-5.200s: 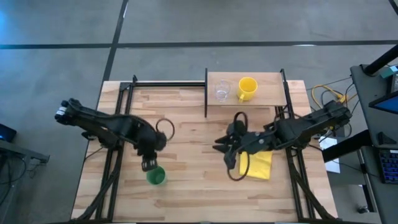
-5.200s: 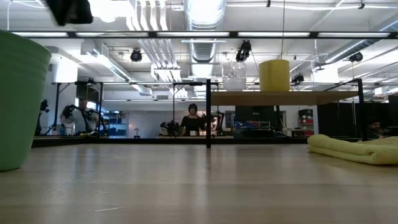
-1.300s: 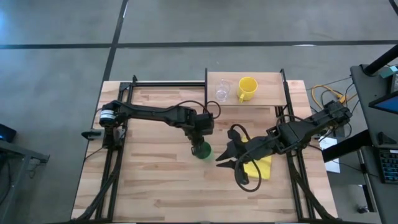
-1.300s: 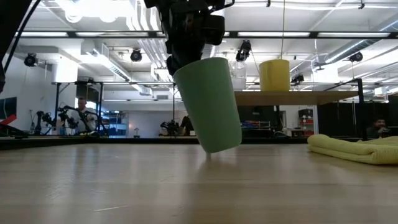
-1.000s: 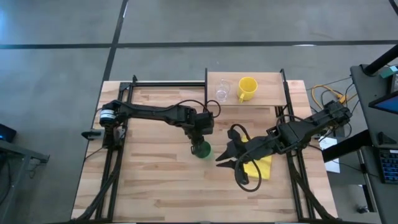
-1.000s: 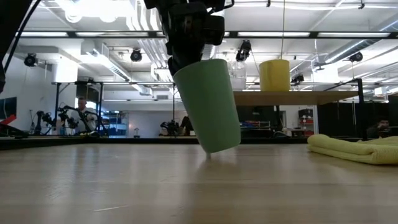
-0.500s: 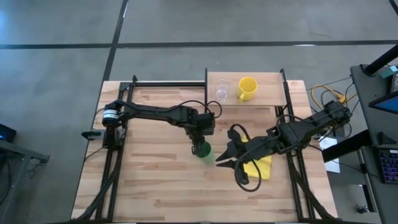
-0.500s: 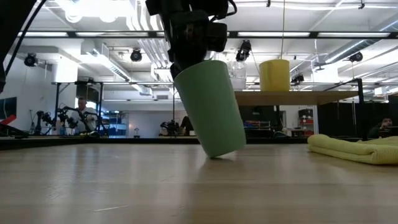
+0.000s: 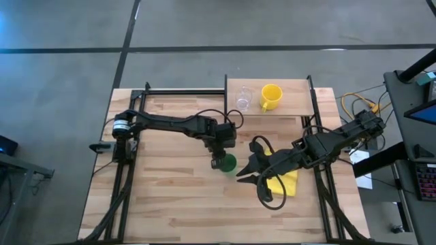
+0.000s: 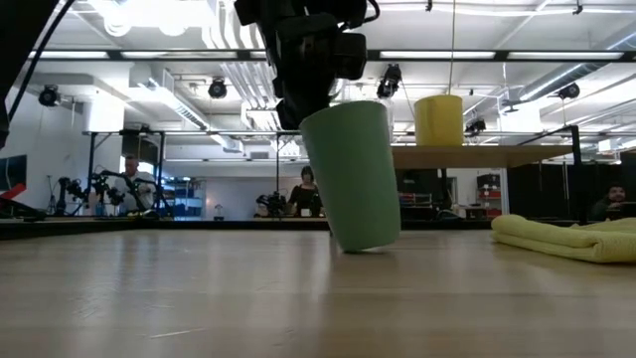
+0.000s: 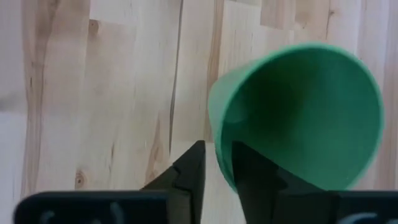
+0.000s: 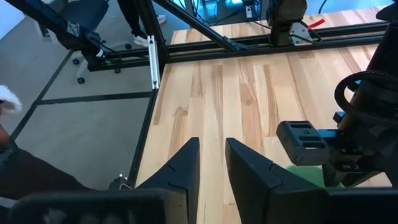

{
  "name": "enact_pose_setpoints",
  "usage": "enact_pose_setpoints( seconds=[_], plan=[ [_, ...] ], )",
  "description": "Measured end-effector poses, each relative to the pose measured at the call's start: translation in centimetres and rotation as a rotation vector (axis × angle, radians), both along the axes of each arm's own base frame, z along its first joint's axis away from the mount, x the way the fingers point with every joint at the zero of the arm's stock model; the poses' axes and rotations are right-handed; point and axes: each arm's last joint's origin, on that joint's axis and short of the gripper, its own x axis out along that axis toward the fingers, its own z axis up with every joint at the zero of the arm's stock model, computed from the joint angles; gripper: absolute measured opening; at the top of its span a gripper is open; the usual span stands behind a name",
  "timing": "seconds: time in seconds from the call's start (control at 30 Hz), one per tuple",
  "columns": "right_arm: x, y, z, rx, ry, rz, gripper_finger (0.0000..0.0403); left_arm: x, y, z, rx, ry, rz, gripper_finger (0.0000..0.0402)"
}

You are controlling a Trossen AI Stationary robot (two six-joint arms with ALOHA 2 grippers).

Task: Stack small to large cups/mugs on shelf
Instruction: Put the green cup on the shelf

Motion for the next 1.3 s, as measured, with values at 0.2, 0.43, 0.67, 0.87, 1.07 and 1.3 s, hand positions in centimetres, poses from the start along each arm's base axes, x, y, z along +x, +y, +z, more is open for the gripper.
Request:
enact_pose_setpoints(
  seconds=[0.2, 0.43, 0.67, 0.87, 1.07, 1.3],
  plan=[
    [0.0, 0.0, 0.0, 0.0, 0.0, 0.0, 0.0076, 0.2, 0.0, 0.1, 0.0, -0.024, 0.001, 0.0088],
    [-0.6, -0.4, -1.5, -0.046, 0.152, -0.021, 0.0077, 0.7, 0.0, 0.5, 0.0, -0.09, 0.006, 0.0089],
    [-0.2, -0.5, -2.0, -0.06, 0.166, -0.097, 0.0077, 0.5, 0.0, 1.7, -0.001, -0.136, 0.007, 0.0089],
    [0.6, -0.8, -2.8, -0.091, 0.194, -0.094, 0.0077, -1.5, -0.1, 5.6, -0.003, -0.237, 0.004, 0.0089],
    [1.6, -1.9, -3.6, -0.104, 0.222, -0.13, 0.0077, -5.6, -0.2, 11.4, 0.002, -0.4, 0.004, 0.0089],
    [3.9, -3.2, -6.1, -0.087, 0.323, -0.097, 0.0077, -12.4, -0.4, 17.9, 0.009, -0.612, 0.003, 0.0089]
  ],
)
